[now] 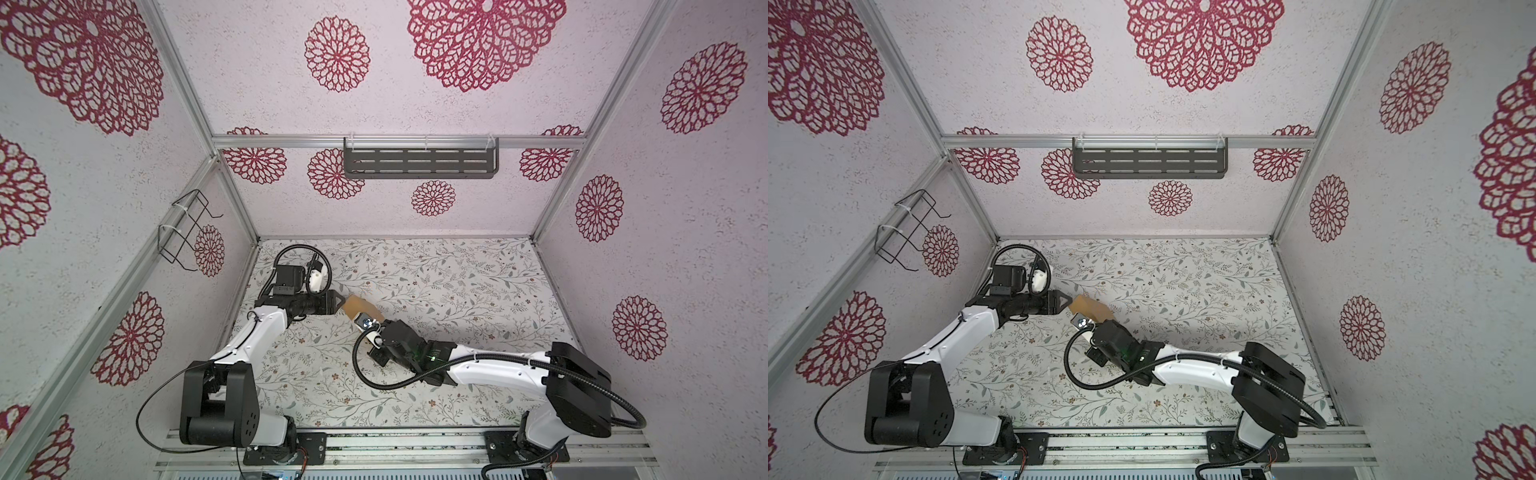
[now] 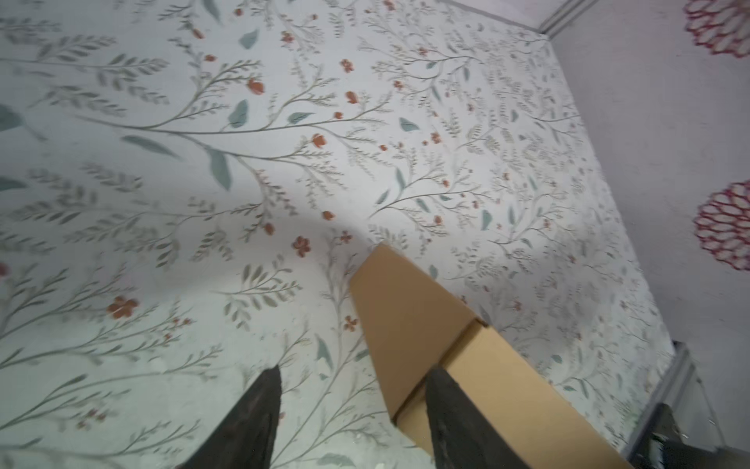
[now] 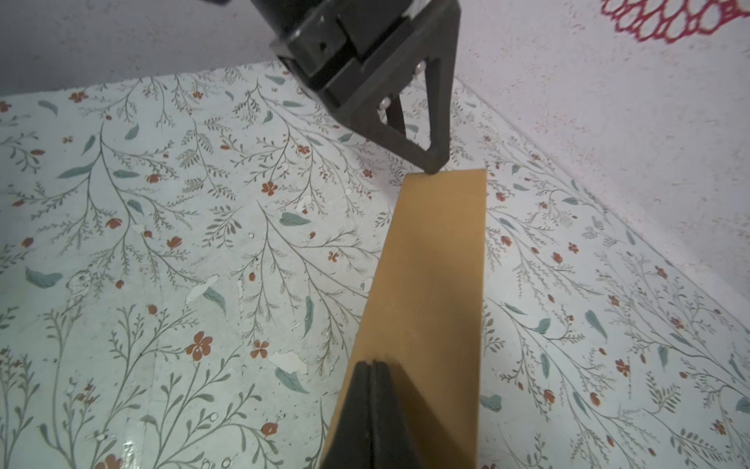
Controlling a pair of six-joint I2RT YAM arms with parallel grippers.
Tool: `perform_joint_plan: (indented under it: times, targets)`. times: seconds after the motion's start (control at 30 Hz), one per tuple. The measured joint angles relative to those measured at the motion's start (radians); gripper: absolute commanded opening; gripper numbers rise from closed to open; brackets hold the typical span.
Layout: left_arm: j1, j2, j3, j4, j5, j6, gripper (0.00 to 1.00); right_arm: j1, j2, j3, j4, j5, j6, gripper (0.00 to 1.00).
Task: Assemble paper box
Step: Turn over the paper box at the center of the table.
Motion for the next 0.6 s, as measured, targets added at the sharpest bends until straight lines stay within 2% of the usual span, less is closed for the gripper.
perform_joint_plan:
  times: [0.2,0.37,0.47,0.6]
  targets:
    - [0.072,-0.051,-0.106,-0.001,-0.067,0.010,0.70,-0.002,0.163,0.000,-0.129,-0.008,-0.014,0.09]
    - [0.079,-0.094,-0.156,0.032,-0.060,-0.016,0.70,-0.031,0.147,0.000,-0.156,-0.098,-0.012,0.16]
    - [0.054,-0.093,-0.165,0.023,-0.052,-0.016,0.74,-0.094,0.090,0.000,-0.153,-0.174,0.001,0.20]
    - [-0.043,-0.093,-0.143,-0.010,-0.063,0.098,0.84,-0.255,0.031,0.043,-0.161,-0.278,0.045,0.20]
